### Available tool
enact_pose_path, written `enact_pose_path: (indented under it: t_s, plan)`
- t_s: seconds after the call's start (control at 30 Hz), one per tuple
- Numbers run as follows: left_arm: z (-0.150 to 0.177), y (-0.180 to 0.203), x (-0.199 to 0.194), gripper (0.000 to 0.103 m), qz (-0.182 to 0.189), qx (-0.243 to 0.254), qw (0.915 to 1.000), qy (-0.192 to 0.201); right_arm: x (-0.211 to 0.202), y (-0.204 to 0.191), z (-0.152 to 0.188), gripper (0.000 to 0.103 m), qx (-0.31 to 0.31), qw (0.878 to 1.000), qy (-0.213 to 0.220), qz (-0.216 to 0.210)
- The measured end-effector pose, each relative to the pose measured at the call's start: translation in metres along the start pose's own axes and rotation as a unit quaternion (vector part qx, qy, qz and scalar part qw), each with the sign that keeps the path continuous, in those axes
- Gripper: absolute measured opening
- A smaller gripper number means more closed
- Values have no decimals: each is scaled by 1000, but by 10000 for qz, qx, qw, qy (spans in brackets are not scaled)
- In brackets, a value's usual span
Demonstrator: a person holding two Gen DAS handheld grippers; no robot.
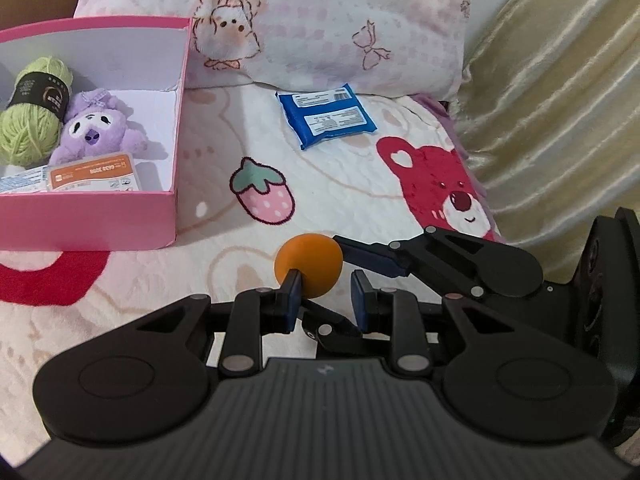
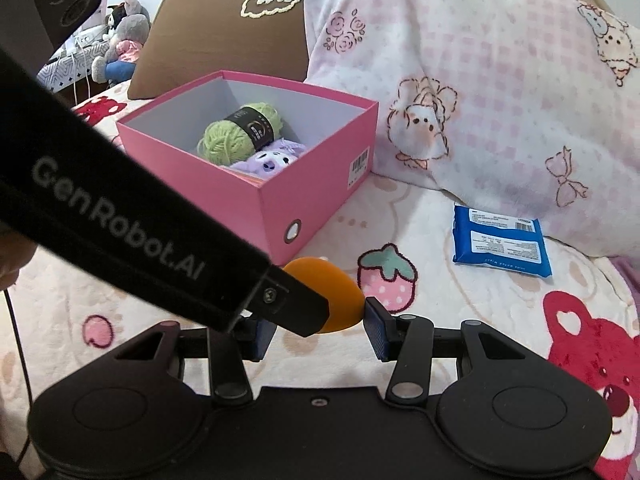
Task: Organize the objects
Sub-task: 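Lift the orange sponge with the left tool toward the pink box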
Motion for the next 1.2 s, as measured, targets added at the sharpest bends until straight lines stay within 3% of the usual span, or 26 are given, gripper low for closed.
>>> enact_pose_path:
  t_s: [0.57,1.2]
  plan:
    - [10,-4,-44,25,-60,2,9999,-111,-22,-32,-13,52,-33,9998,-110,-149]
    - [17,-39,-92,25,176,-355,9989,248,-30,-73,-44,53,-249,9986,-162,-439]
Point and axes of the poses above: each gripper's, at about its wrist camera, not at the fingertips, and x roughly the way its jaws point, y to its right, z to its underside, the point moved 9 cm from there along x, roughly the way its jaws point, and after that the axes turned 7 degrees about -z, right-handed, at the moved point
